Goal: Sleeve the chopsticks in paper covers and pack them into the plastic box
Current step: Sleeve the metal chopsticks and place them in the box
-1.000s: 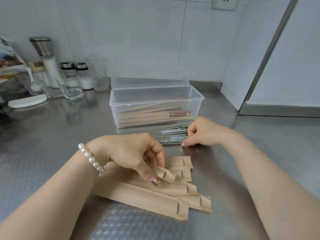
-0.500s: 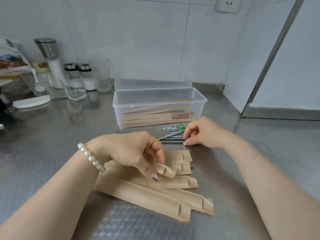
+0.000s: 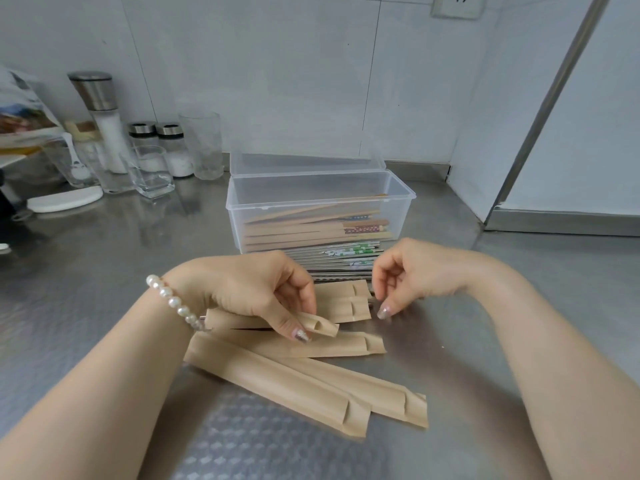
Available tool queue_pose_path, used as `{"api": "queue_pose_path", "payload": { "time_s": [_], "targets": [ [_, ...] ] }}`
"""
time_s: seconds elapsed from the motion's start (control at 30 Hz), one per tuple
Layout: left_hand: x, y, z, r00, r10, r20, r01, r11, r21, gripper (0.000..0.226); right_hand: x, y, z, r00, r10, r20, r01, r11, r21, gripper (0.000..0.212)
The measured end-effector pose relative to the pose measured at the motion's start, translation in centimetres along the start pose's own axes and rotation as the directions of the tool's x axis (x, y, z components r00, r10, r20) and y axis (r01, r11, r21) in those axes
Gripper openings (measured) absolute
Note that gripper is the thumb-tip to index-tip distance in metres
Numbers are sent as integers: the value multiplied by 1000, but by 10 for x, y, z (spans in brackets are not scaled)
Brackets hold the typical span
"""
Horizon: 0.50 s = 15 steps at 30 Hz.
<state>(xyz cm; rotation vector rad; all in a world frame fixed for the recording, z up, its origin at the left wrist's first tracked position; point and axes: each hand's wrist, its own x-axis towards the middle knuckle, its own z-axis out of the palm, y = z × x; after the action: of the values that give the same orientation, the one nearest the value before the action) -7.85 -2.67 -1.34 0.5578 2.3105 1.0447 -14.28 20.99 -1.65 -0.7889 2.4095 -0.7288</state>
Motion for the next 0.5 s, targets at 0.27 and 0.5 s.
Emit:
{"api": "queue_pose_path", "payload": {
  "time_s": [0.27,0.5],
  "targets": [
    [1,0,-1,1000,-2,22,2,1000,0,24,12,-5,17,990,-7,-139,-2,998,-66,13],
    [-2,2,0,996,13,84,-13,1000,1,24,14,2,13,981,15,-196,-28,998,-60,13]
  ]
}}
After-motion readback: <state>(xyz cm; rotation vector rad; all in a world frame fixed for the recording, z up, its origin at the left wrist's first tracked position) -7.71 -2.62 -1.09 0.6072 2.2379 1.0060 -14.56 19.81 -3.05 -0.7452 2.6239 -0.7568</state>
